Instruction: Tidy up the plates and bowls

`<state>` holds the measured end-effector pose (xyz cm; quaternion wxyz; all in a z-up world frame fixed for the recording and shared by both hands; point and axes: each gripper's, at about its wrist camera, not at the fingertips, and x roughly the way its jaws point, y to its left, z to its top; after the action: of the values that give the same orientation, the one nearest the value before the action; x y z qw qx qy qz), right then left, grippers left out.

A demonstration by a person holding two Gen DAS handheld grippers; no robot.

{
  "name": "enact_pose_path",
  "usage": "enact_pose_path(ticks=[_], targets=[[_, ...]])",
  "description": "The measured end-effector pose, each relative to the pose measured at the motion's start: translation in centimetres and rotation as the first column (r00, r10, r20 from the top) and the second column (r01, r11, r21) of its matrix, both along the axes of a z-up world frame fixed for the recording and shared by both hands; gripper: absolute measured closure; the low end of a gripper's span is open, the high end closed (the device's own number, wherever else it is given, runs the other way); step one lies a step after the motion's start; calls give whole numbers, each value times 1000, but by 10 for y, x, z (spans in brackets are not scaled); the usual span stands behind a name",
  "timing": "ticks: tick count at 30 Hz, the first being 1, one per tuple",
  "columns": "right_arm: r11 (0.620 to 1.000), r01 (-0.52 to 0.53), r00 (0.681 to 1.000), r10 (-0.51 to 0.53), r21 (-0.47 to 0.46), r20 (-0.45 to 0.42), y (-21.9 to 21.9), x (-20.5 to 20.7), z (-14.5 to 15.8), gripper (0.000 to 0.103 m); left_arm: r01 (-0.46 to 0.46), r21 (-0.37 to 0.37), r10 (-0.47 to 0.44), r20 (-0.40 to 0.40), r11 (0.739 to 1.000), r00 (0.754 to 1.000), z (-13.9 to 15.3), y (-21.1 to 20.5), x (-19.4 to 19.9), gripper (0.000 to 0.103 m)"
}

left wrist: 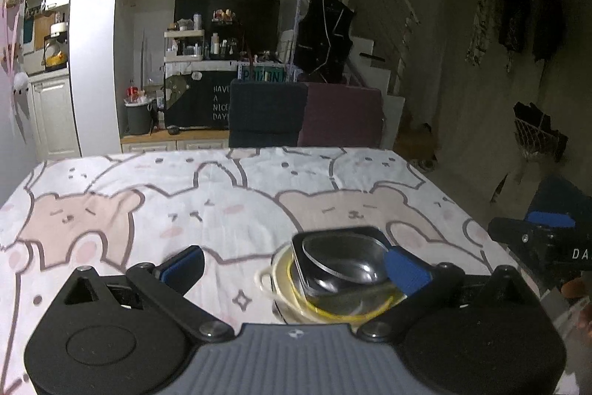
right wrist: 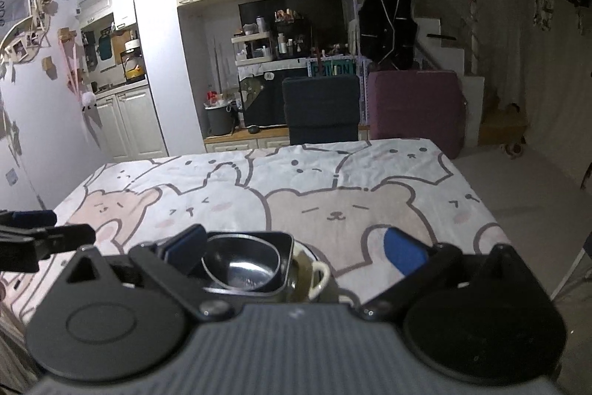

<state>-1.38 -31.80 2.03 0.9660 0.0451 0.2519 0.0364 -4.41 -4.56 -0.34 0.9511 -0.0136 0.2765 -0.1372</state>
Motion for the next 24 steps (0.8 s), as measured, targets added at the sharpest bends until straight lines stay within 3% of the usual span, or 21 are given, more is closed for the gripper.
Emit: enact_pose_path(ticks=[11, 24], targets=[[998, -26, 999, 23, -56, -44, 15, -36, -31, 0, -26, 78, 22, 53, 997, 998, -20, 0, -34, 0], [996, -15, 1000, 12, -86, -29, 21, -54, -45, 0, -27, 108, 24, 31, 994, 999, -36, 2, -54, 0]])
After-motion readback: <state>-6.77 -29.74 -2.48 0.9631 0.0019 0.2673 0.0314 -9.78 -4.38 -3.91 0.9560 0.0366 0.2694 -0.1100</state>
